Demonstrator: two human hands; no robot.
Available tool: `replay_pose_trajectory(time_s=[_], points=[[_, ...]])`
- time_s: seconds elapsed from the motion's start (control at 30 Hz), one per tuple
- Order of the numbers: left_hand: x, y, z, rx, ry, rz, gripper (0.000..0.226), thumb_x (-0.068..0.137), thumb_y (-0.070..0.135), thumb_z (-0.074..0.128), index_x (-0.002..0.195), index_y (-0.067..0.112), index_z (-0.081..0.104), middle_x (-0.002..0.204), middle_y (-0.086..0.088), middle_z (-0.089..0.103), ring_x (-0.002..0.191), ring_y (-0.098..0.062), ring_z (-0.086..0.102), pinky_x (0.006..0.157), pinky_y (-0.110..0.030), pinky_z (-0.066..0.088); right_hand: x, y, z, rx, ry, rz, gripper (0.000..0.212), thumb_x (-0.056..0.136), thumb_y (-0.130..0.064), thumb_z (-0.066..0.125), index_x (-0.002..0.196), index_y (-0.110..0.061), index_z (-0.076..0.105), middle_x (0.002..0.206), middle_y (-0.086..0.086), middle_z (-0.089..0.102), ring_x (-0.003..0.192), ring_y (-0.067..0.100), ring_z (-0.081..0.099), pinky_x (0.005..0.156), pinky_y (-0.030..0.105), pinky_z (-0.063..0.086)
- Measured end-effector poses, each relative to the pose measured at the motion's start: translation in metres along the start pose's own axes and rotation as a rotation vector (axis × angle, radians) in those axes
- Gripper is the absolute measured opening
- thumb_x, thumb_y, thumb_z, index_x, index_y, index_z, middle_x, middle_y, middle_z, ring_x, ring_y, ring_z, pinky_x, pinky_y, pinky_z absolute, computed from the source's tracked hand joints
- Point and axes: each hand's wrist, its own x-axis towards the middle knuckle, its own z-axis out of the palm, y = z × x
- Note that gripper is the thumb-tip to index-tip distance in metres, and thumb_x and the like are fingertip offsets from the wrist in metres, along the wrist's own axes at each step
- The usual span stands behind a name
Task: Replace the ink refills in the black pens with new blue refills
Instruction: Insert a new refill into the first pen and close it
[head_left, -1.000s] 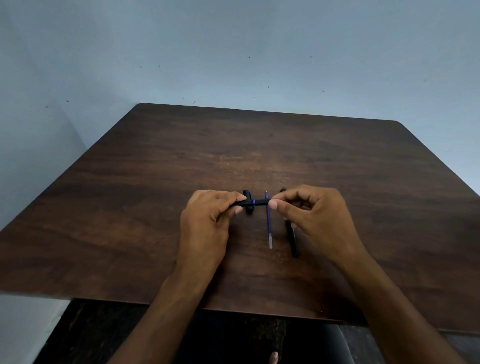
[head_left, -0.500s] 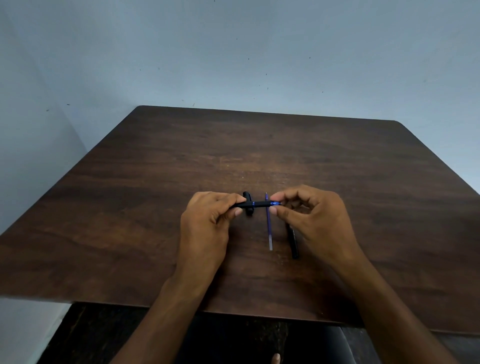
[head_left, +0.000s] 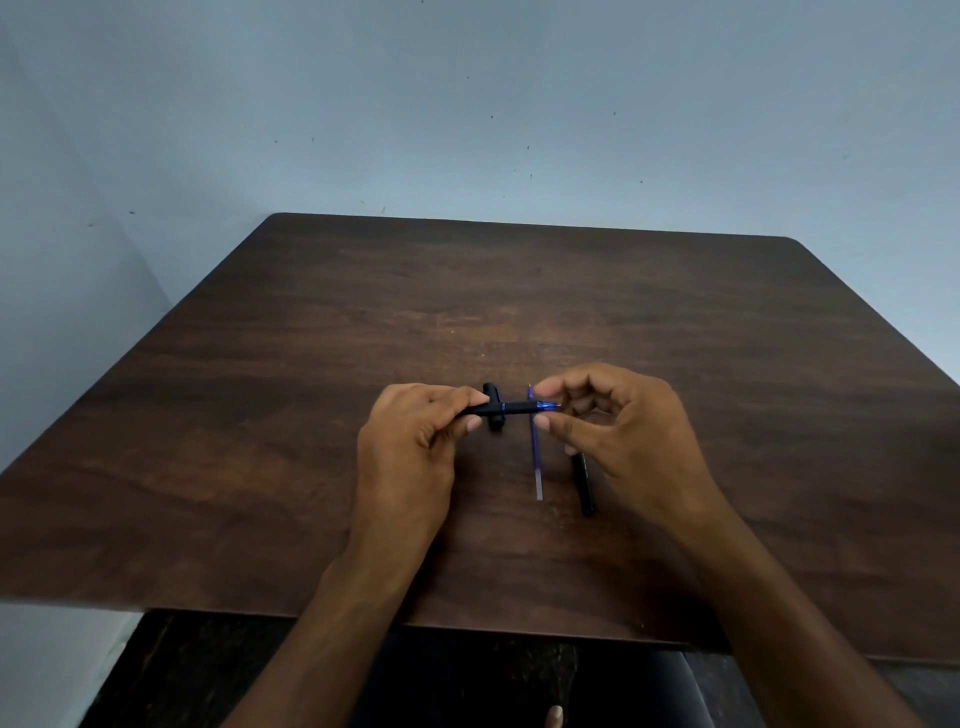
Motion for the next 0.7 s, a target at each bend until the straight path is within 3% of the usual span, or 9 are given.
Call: replay_pose_trajectory(time_s=[0.07,0.37,0.5,0.6,0.7], points=[[-0.0001,-0.0002,0.0002,0.001,0.005,0.004,0.026,0.080,0.002,0.080,0.103,0.015,0.080,0.096,0.016,0.068,0.094,-0.012,0.061,0.087,-0.005,0.039,-0.0005,0.0008,0.0010,-0.016,0.025,-0.002,0.022,0.080,-0.013,0.081,0.097,-0.025,0.075,0.078,-0.005,0.074,0.064,0.008,0.069,0.062,0.023,0.060],[0.0001,0.0003,-0.0002,0.003,0.001,0.006,0.025,0.081,0.002,0.079,0.103,0.015,0.080,0.097,0.016,0.068,0.095,-0.014,0.062,0.086,-0.005,0.040,0.0005,0.0001,0.0003,-0.061,0.023,0.014,0.010,0.081,-0.035,0.075,0.089,-0.028,0.076,0.061,-0.009,0.068,0.049,0.001,0.059,0.053,0.014,0.051],[-0.0002,0.0005,-0.0005,0.002,0.003,0.000,0.026,0.081,0.003,0.080,0.103,0.016,0.079,0.097,0.017,0.067,0.095,-0.012,0.061,0.088,-0.003,0.038,-0.0005,0.0000,-0.0001,-0.065,-0.002,0.021,0.025,0.077,-0.049,0.067,0.087,-0.028,0.076,0.063,-0.007,0.069,0.050,0.000,0.059,0.052,0.015,0.051],[-0.0004,0.0007,-0.0001,-0.014,0.020,0.005,0.027,0.080,0.000,0.079,0.102,0.015,0.080,0.097,0.016,0.068,0.093,-0.014,0.062,0.087,-0.004,0.039,-0.0004,0.0014,-0.0014,0.009,0.008,0.015,0.030,0.076,-0.029,0.081,0.105,-0.024,0.074,0.079,-0.010,0.073,0.066,0.000,0.067,0.059,0.013,0.054],[0.0001,0.0000,0.0005,-0.019,0.021,0.003,0.027,0.080,0.000,0.080,0.102,0.015,0.080,0.097,0.016,0.068,0.093,-0.015,0.063,0.087,-0.005,0.040,-0.0010,0.0022,-0.0006,-0.008,0.009,-0.012,0.024,0.078,-0.015,0.082,0.099,-0.024,0.075,0.079,-0.007,0.074,0.063,0.004,0.068,0.059,0.017,0.056]])
